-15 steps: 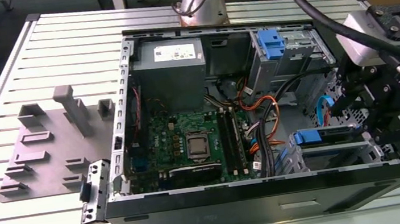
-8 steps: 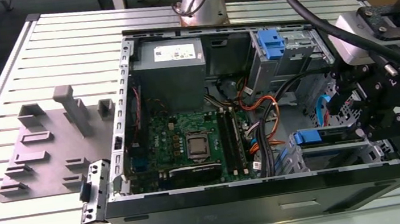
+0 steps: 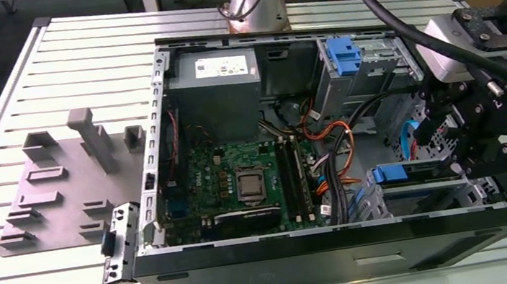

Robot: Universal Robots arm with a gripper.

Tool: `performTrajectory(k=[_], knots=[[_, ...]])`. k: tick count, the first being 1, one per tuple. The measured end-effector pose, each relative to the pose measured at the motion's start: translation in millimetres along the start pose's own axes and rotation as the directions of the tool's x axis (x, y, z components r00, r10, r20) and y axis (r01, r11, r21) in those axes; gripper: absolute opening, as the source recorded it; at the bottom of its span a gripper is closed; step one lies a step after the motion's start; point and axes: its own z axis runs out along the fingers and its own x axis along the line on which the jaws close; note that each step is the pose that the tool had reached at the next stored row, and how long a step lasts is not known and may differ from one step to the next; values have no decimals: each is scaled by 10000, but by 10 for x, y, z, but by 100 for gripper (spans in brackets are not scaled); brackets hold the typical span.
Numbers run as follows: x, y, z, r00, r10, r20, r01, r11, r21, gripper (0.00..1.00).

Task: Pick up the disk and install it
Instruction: 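Insert the first disk wire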

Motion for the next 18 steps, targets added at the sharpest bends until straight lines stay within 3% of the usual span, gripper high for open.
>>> performTrajectory(k=[7,13,18], knots=[[-14,-5,-6,10000,0,6,0,10000,0,55],[-30,-127,14,10000,0,16,0,10000,0,55],[-58,-133,59,10000,1,18,-1,10000,0,55]])
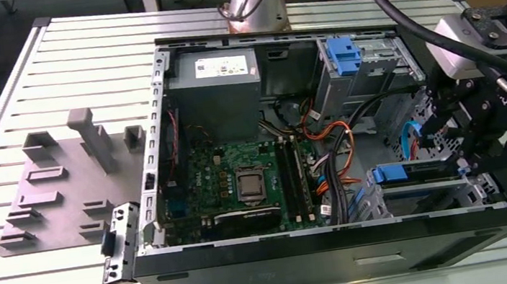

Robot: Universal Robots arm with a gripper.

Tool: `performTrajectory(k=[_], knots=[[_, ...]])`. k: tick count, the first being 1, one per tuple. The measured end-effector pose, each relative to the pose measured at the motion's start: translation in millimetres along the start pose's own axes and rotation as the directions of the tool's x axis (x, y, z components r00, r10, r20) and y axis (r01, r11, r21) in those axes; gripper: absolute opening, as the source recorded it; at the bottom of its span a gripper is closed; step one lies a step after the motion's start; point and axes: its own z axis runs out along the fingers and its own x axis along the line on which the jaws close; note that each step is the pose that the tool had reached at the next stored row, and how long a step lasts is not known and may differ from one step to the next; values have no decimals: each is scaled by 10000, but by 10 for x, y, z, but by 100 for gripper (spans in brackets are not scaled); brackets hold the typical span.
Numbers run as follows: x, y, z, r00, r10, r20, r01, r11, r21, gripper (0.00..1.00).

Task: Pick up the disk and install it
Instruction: 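Insert the first disk wire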

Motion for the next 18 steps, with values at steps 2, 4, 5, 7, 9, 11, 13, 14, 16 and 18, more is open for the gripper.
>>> performTrajectory(k=[2,4,5,7,9,11,13,14,16,18], knots=[[-9,0,15,10000,-1,1,1,10000,0,55],[-14,-1,31,10000,-2,-1,2,10000,0,55],[-15,-1,37,10000,-1,-4,1,10000,0,55],[-15,0,40,10000,0,-7,0,10000,0,55],[-16,-1,46,10000,-1,-7,1,10000,0,55],[-16,3,51,10000,0,-7,0,10000,0,55],[-17,18,52,10000,1,-9,-1,10000,0,55],[-17,28,52,10000,0,-9,0,10000,1,55],[-17,46,54,10000,0,-8,0,10000,3,55],[-18,49,58,10000,-1,-12,1,10000,2,55]])
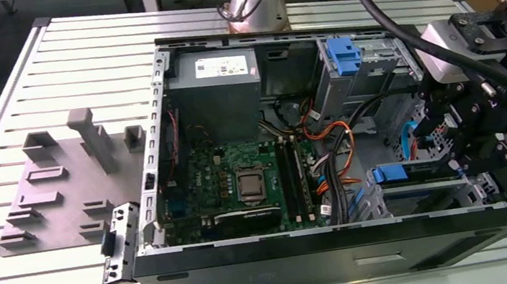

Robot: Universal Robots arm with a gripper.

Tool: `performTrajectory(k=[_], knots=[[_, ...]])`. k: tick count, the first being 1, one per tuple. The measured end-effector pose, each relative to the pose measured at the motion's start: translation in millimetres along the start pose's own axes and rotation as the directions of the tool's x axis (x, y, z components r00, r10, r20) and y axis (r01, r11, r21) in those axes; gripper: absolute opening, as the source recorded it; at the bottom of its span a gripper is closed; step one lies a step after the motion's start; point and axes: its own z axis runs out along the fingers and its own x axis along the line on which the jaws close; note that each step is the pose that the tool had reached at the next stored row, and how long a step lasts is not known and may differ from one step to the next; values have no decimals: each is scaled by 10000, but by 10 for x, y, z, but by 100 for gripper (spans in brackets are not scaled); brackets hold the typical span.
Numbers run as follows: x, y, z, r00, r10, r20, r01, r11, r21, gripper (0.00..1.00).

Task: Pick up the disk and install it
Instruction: 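Insert the first disk wire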

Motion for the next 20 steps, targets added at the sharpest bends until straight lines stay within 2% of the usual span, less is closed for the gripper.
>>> performTrajectory(k=[4,14,16,17,19,20], knots=[[1,0,21,10000,1,-6,-1,10000,0,55],[2,0,23,10000,1,-5,-1,10000,0,53],[2,0,23,10000,0,-5,0,10000,0,41],[2,0,24,10000,1,-5,-1,10000,0,41],[2,0,24,10000,1,-5,-1,10000,0,29],[2,0,24,10000,1,-5,-1,10000,0,29]])
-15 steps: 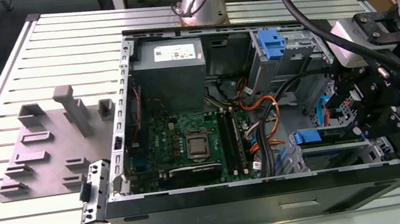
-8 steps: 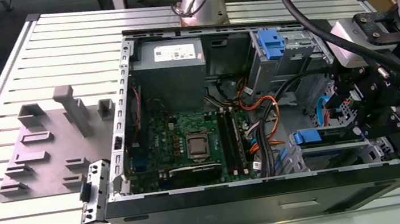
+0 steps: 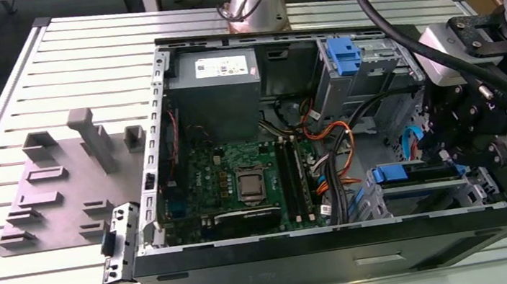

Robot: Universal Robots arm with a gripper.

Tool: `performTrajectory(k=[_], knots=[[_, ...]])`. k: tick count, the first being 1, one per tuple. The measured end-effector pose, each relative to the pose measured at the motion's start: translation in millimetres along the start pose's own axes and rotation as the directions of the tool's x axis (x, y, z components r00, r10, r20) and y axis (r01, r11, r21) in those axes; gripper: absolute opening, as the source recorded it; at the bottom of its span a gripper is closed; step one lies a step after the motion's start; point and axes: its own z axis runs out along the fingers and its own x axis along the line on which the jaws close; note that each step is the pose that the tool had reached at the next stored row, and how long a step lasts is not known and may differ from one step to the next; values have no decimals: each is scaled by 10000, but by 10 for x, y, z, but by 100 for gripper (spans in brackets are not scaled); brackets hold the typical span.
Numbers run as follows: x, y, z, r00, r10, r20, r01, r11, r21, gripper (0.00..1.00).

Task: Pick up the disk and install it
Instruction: 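Insert the first disk wire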

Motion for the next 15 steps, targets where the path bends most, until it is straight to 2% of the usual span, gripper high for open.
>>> performTrajectory(k=[2,15], knots=[[0,0,0,10000,0,0,0,10000,0,18],[1,9,5,10000,0,-1,0,10000,1,16]])
